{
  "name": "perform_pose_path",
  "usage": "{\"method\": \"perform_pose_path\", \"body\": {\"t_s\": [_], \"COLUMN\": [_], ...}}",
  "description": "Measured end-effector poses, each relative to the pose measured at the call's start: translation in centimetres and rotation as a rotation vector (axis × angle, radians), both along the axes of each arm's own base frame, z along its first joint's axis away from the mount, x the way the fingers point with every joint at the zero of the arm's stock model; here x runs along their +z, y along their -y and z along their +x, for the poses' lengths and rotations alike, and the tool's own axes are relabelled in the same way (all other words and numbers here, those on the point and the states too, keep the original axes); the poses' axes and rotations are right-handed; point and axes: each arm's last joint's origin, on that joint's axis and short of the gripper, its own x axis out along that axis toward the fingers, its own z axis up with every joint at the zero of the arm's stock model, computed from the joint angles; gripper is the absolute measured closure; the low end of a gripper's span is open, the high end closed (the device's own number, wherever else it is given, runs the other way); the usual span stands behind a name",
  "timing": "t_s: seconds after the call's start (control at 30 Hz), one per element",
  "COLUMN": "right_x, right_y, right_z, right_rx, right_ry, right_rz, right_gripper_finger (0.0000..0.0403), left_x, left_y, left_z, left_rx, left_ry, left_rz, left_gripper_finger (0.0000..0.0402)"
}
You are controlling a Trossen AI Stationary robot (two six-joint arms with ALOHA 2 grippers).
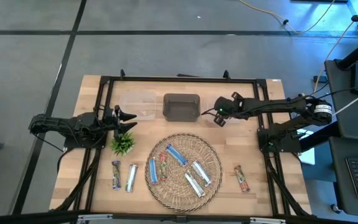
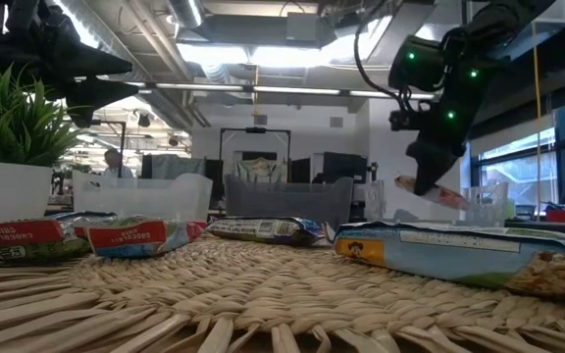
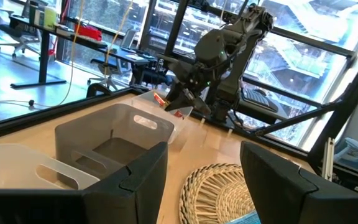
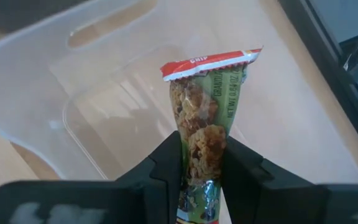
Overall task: Pick and place Granola Bars by type
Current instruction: Put the red granola bar into the right transparent bin, then put the blue granola bar into the black bin
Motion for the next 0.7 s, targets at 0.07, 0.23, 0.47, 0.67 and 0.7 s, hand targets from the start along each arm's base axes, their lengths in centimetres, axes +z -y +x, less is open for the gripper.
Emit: {"method": "perform_pose_path", "body": {"t_s": [0.07, 0.23, 0.47, 0.67, 0.7], "right_x": [-0.28, -0.73, -0.74, -0.74, -0.74], "right_y": [-0.05, -0.14, -0.16, -0.17, -0.17], "right_z": [-0.17, -0.48, -0.45, -0.44, -0.44], "right_rx": [0.000, -0.002, 0.004, 0.004, 0.004], "right_ry": [-0.007, -0.022, -0.018, -0.015, -0.015], "right_rz": [0.002, 0.008, 0.015, 0.022, 0.022], "right_gripper_finger": [0.0305, 0.0305, 0.0297, 0.0249, 0.0241], "left_x": [0.00, -0.01, 0.00, -0.01, -0.01], "left_y": [0.00, -0.06, -0.07, -0.07, -0.07], "left_z": [0.00, -0.01, -0.02, -0.02, -0.02], "left_rx": [0.001, 0.020, 0.025, 0.025, 0.025], "left_ry": [0.000, 0.000, 0.000, 0.000, 0.000], "left_rz": [0.000, -0.001, -0.001, -0.001, -0.001], "left_gripper_finger": [0.0207, 0.0206, 0.0207, 0.0207, 0.0207]}}
